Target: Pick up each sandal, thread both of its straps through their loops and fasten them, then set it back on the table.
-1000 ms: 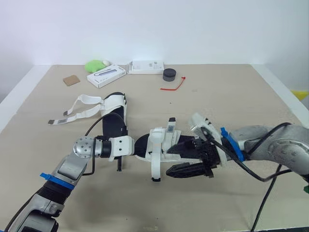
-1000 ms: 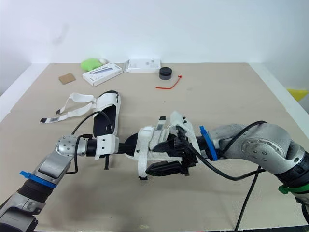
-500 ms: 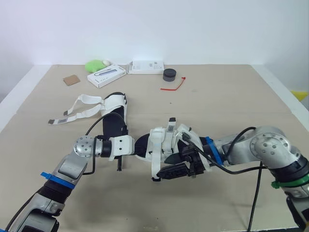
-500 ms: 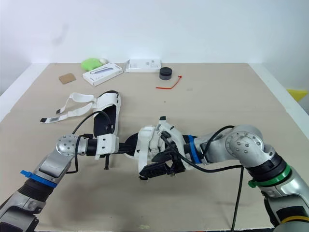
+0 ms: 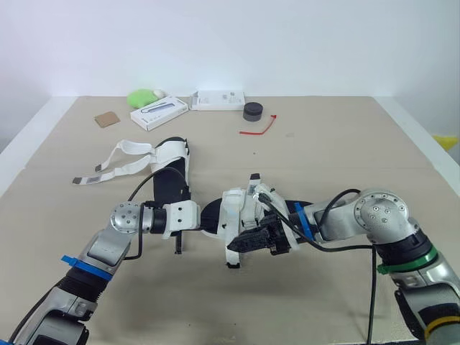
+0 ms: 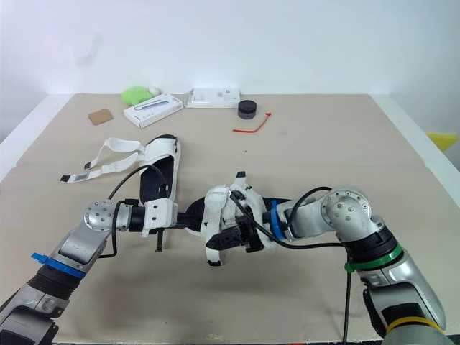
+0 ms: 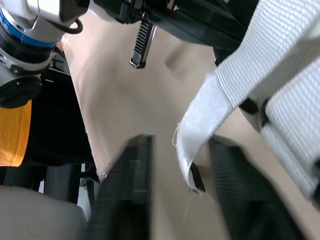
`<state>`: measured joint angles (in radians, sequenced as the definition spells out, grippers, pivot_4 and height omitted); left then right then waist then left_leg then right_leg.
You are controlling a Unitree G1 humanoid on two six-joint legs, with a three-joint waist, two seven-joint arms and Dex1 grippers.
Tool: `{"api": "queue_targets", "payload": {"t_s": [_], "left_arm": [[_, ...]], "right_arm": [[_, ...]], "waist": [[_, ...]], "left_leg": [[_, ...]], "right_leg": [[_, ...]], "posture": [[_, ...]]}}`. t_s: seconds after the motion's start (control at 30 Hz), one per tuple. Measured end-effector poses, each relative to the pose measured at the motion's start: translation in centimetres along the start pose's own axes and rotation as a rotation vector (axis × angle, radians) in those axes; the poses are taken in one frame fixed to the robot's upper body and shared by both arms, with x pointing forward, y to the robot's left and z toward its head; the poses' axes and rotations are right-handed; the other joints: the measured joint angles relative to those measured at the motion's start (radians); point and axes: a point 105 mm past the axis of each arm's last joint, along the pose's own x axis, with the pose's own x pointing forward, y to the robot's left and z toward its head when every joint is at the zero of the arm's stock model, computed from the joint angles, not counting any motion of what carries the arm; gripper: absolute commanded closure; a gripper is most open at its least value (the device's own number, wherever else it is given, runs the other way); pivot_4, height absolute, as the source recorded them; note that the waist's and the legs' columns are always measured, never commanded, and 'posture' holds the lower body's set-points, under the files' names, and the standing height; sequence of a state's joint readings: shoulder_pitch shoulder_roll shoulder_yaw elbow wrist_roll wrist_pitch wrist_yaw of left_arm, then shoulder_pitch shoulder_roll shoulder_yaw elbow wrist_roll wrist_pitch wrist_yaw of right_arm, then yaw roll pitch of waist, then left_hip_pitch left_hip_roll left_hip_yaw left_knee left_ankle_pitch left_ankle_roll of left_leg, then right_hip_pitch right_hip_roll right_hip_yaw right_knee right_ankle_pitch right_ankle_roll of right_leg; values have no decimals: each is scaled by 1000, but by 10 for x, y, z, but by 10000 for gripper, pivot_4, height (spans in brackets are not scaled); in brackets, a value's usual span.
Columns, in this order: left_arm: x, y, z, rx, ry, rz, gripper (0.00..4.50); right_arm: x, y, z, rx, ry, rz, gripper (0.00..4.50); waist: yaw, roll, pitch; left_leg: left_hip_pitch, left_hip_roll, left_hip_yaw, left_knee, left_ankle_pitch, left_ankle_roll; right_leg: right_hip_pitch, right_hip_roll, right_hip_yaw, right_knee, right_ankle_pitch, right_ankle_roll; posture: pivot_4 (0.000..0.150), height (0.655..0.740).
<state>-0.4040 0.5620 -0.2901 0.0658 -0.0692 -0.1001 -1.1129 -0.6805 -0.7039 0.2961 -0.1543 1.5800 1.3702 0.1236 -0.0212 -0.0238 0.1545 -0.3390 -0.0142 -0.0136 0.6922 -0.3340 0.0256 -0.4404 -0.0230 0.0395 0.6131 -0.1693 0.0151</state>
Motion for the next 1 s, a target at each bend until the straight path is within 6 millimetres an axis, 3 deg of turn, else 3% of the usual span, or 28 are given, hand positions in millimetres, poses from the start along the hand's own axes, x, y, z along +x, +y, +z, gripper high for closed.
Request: {"api": "queue_targets", "payload": {"t_s": [0.03, 0.33, 0.5, 0.67, 1.0], "left_arm": [[0, 0, 0, 0, 0, 0, 45000], [0, 0, 0, 2, -1, 2, 45000], [-1, -1, 0, -1, 0, 4, 45000], [1, -1, 0, -3, -3, 3, 45000], [3, -1, 1, 0, -8, 5, 45000]], "right_arm": [[1, 0, 0, 4, -2, 0, 44048], [-4, 4, 9, -13, -17, 4, 44048], [-24, 21, 54, -84, -121, 37, 44048], [-27, 16, 76, -55, -157, 21, 44048], [-23, -5, 70, -8, -102, -42, 44048]], "waist": [[0, 0, 0], [-1, 0, 0], [-1, 0, 0], [-1, 0, 0], [0, 0, 0]], "left_leg": [[0, 0, 0, 0, 0, 0], [0, 0, 0, 0, 0, 0], [0, 0, 0, 0, 0, 0], [-1, 0, 0, 0, 0, 0], [-3, -2, -1, 0, 0, 1]], "right_leg": [[0, 0, 0, 0, 0, 0], [0, 0, 0, 0, 0, 0], [0, 1, 0, 0, 0, 0], [-1, 0, 0, -1, 1, 0], [-2, -3, -1, -1, 2, 2]], "posture": [[1500, 7400], [1500, 7400], [1500, 7400], [1500, 7400], [1500, 7400]]}}
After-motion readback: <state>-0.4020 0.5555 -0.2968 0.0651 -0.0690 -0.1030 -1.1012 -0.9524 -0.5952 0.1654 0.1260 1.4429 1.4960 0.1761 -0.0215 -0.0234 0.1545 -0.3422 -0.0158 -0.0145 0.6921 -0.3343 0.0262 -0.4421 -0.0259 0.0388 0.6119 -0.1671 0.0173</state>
